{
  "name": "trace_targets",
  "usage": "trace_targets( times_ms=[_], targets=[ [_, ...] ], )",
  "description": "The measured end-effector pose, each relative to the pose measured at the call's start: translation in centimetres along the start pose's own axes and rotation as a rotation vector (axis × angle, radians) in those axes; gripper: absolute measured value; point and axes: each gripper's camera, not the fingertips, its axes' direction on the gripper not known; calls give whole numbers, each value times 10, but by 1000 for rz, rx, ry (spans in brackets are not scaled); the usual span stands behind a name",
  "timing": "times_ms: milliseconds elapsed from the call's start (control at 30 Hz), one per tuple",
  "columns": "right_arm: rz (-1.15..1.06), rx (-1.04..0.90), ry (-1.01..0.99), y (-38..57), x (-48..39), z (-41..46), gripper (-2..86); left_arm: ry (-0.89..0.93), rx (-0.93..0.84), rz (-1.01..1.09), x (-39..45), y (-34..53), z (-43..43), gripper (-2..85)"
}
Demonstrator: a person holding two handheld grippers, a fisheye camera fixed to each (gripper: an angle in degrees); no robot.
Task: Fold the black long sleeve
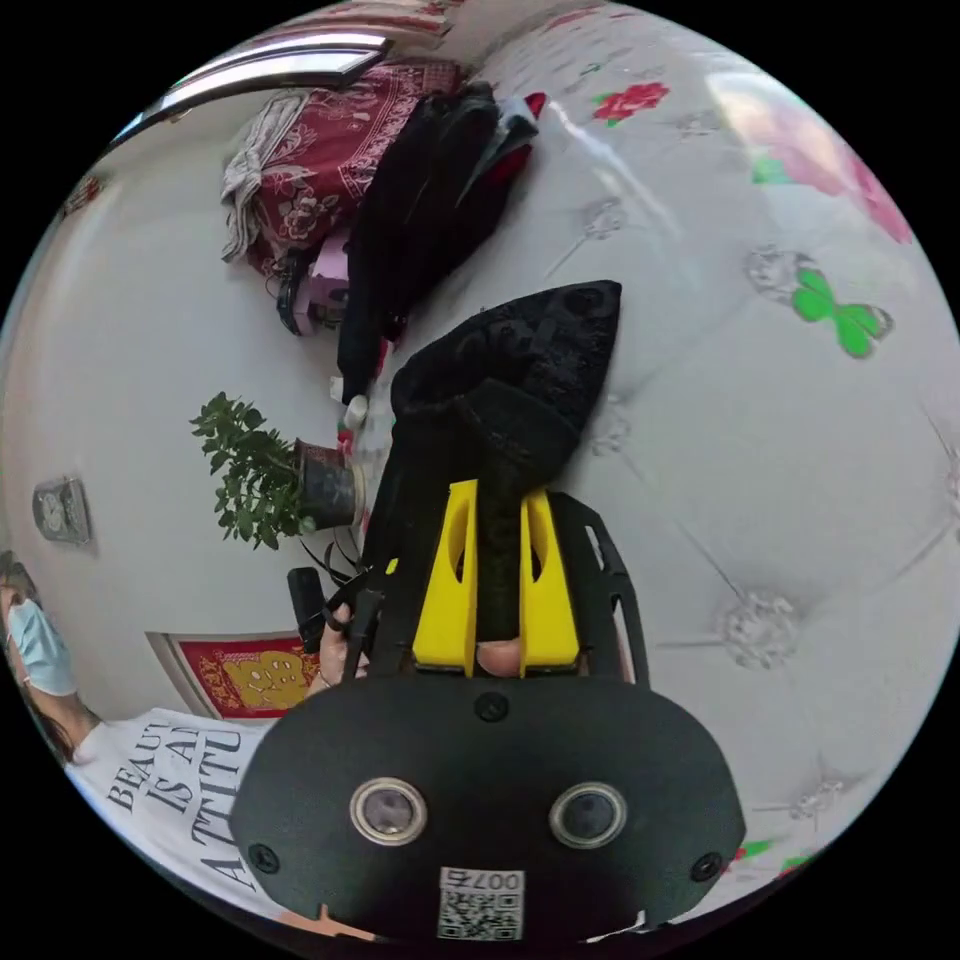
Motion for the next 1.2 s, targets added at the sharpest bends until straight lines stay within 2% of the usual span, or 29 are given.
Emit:
trace_targets(
  times_ms=[233, 333, 433, 533, 633, 733, 800, 867, 967, 1033, 1067, 1200],
  targets=[
    [-205, -165, -55, -119, -146, 245, 82, -200, 452, -218, -80, -46, -112, 52],
    [-331, -298, 19, -155, -211, 328, 86, -239, 604, -324, -99, -63, -135, 59],
    [-497, -309, 188, -151, -250, 345, 85, -222, 622, -350, -98, -59, -135, 67],
    [-654, -307, 313, -110, -249, 314, 76, -265, 612, -308, -79, -31, -123, 68],
    [-726, -331, 430, -54, -214, 253, 73, -381, 530, -280, -49, 1, -107, 52],
    [-684, -363, 598, 9, -164, 174, 72, -500, 417, -149, -3, 28, -79, 51],
    [-629, -373, 711, 46, -139, 124, 73, -594, 293, -12, 33, 36, -52, 51],
    [-552, -398, 809, 94, -115, 64, 71, -657, 67, 237, 84, 43, -2, 38],
    [-492, -384, 852, 145, -95, 10, 71, -691, -131, 548, 150, 60, 62, 14],
    [-447, -417, 840, 166, -81, -4, 71, -684, -195, 662, 185, 71, 93, 5],
    [-451, -284, 811, 178, -81, -21, 71, -660, -234, 706, 206, 76, 113, 2],
    [-398, -91, 778, 191, -85, -55, 74, -631, -318, 840, 263, 96, 163, 5]
  ],
)
